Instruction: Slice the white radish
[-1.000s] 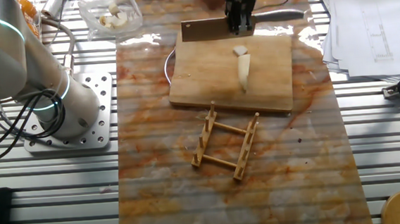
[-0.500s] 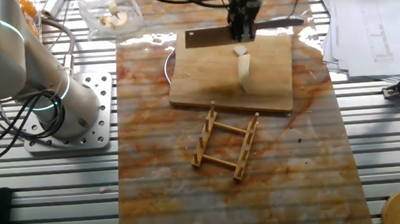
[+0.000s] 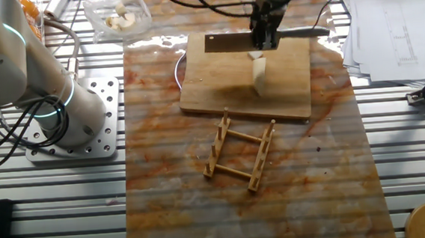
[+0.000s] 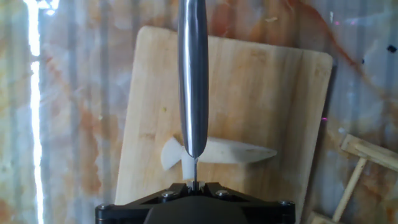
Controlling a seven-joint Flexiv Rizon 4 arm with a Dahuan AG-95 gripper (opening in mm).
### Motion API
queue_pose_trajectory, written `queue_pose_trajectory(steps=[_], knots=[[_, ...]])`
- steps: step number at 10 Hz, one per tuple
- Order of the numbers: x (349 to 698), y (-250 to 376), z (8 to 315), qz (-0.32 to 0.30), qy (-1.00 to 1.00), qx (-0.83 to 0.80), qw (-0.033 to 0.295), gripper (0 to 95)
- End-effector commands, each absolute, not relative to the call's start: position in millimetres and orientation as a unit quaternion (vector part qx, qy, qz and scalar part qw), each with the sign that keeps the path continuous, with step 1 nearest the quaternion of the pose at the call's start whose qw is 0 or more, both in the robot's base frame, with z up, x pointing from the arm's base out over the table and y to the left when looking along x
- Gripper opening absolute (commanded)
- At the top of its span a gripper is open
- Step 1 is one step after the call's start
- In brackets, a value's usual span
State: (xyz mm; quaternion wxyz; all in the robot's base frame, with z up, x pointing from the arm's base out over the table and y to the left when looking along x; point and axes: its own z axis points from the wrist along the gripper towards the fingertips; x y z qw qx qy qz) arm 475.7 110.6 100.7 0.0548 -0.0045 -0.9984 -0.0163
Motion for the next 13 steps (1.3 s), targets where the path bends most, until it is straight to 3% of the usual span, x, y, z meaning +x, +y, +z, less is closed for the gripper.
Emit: queue_pose_trajectory(steps=[1,6,13], knots=[[475.4,108.7,96.1,-0.013,-0.999,-0.004,0.052,0.0],[476.8,102.6,78.6,-0.026,-0.998,-0.012,0.052,0.0],[480.3,102.0,94.1,-0.030,-0.998,-0.003,0.053,0.0]])
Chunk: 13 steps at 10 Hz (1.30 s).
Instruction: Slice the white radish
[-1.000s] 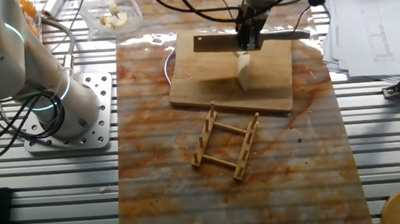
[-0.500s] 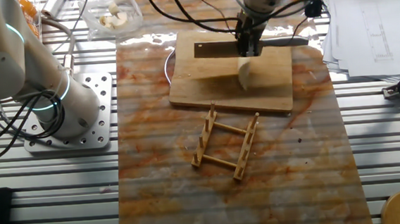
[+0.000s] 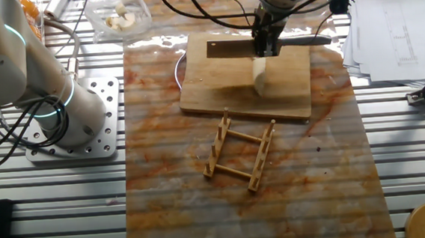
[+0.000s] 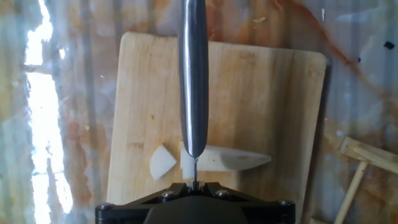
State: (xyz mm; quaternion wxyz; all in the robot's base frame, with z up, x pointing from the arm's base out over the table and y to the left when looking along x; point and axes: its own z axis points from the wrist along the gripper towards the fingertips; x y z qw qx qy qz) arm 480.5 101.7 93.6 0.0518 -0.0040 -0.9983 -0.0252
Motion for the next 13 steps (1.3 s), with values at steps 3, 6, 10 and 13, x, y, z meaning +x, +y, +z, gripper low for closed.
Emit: queue_pose_trajectory(steps=[3,6,10,13], knots=[[480.3,102.0,94.1,-0.031,-0.998,0.003,0.059,0.0],[480.3,102.6,93.8,-0.029,-0.998,-0.001,0.060,0.0],[479.9,104.0,85.1,-0.030,-0.998,-0.021,0.060,0.0],[480.2,104.9,83.6,-0.032,-0.997,-0.022,0.060,0.0]])
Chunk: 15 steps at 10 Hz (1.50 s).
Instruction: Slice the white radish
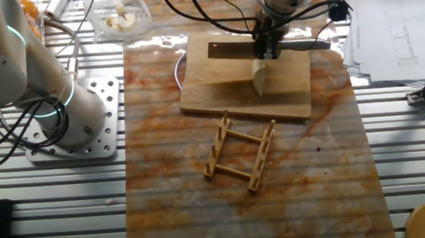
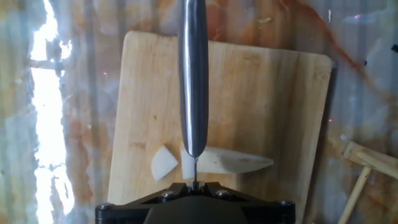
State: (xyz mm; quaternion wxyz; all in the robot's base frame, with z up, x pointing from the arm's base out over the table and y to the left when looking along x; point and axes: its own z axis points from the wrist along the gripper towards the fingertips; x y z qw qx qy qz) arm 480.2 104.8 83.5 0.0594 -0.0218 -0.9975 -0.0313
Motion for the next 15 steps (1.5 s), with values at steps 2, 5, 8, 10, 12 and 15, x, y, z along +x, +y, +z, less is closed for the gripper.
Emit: queue_pose_trajectory(steps=[2,5,8,10,12,15], knots=[[480.2,105.2,83.4,-0.033,-0.997,-0.021,0.060,0.0],[480.7,104.9,80.6,-0.034,-0.997,-0.020,0.060,0.0],[481.8,104.1,72.9,-0.034,-0.997,-0.019,0.060,0.0],[482.3,104.9,69.8,-0.034,-0.997,-0.018,0.060,0.0],[482.2,105.0,69.7,-0.035,-0.997,-0.018,0.060,0.0],[482.0,105.0,69.6,-0.034,-0.997,-0.017,0.060,0.0]])
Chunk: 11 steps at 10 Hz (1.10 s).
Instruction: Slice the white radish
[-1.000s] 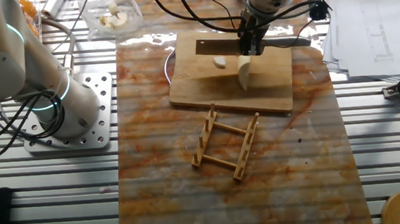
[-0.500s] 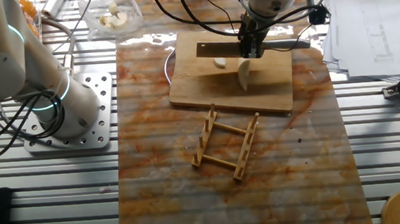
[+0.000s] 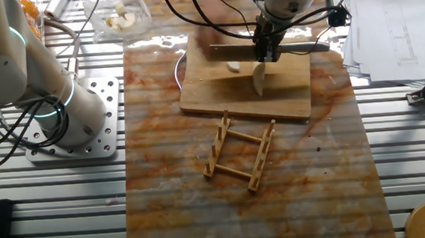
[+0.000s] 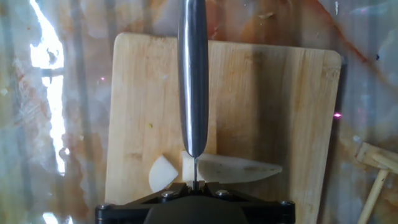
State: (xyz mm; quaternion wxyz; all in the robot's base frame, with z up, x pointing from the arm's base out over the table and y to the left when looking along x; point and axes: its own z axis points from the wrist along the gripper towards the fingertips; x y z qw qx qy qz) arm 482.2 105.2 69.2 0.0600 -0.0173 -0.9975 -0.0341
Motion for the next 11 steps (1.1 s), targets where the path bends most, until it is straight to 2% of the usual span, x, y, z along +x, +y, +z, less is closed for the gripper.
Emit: queue_pose_trajectory(steps=[1,11], knots=[[482.0,105.0,69.6,-0.034,-0.997,-0.017,0.060,0.0],[481.7,106.2,65.5,-0.035,-0.997,-0.017,0.064,0.0]])
